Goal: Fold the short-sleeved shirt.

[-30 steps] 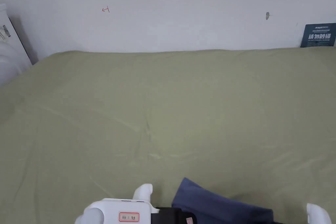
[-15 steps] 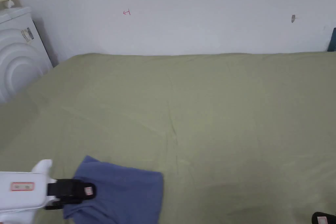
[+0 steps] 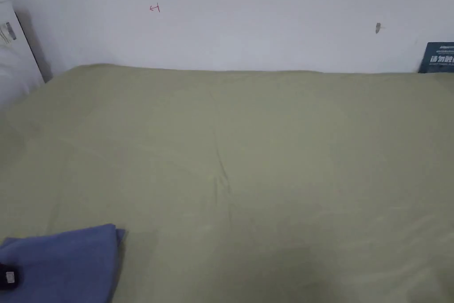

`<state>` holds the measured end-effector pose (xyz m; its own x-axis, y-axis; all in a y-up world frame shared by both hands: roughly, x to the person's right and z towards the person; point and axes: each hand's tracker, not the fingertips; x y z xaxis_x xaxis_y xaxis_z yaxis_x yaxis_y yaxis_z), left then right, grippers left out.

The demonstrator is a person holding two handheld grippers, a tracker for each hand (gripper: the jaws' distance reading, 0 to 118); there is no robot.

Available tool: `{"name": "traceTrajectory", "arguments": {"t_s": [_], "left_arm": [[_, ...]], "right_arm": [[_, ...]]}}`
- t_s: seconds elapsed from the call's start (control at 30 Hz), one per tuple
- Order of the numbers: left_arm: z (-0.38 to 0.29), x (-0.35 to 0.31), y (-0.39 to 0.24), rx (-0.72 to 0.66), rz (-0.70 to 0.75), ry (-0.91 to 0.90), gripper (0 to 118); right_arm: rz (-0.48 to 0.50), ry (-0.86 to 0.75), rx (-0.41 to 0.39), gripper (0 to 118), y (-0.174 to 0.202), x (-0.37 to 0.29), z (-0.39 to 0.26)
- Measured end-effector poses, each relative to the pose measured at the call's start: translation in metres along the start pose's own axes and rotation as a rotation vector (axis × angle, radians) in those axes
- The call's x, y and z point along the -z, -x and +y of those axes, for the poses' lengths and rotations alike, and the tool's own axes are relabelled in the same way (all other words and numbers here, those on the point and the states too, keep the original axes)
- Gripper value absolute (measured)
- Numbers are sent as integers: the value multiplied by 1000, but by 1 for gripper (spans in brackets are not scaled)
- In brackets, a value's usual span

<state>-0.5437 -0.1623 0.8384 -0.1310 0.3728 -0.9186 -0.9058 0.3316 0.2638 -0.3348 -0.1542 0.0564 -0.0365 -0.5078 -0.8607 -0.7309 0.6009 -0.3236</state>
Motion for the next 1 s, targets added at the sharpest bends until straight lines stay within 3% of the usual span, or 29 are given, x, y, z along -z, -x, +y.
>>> {"name": "traceTrajectory", "arguments": {"t_s": [0.13,0.2,0.23,0.37,0.47,0.5,0.53,0.63,0.73,0.8,0.9,1.0], "left_arm": [[-10,-51,-19,28,216,-34,85],[-25,-85,-47,36,175,-145,71],[-8,-93,-13,66,151,-221,62],[-64,-140,-120,219,24,-532,11],[-122,-147,-210,426,9,-788,8],[-131,-144,-220,457,-5,-834,1],[-146,-143,-245,453,-46,-866,0],[-192,-142,-324,430,-162,-901,0],[-212,-126,-372,505,-152,-925,0],[-221,-111,-395,557,-126,-947,0],[-236,-98,-425,505,-124,-979,0],[-240,-86,-434,455,-154,-927,0]], "right_arm": [[9,-64,-40,0,9,-23,11],[34,-106,-47,0,13,-37,19],[38,-134,-69,0,17,-46,24],[-59,-233,-208,0,38,-75,49],[-68,-359,-200,0,52,-95,64],[-55,-388,-206,0,56,-101,69],[-66,-420,-232,0,61,-108,73],[-261,-558,-354,0,85,-130,75],[-380,-685,-420,0,96,-143,73],[-430,-738,-384,0,98,-144,66],[-434,-779,-315,0,91,-134,54],[-534,-745,-390,0,94,-118,48]]}}
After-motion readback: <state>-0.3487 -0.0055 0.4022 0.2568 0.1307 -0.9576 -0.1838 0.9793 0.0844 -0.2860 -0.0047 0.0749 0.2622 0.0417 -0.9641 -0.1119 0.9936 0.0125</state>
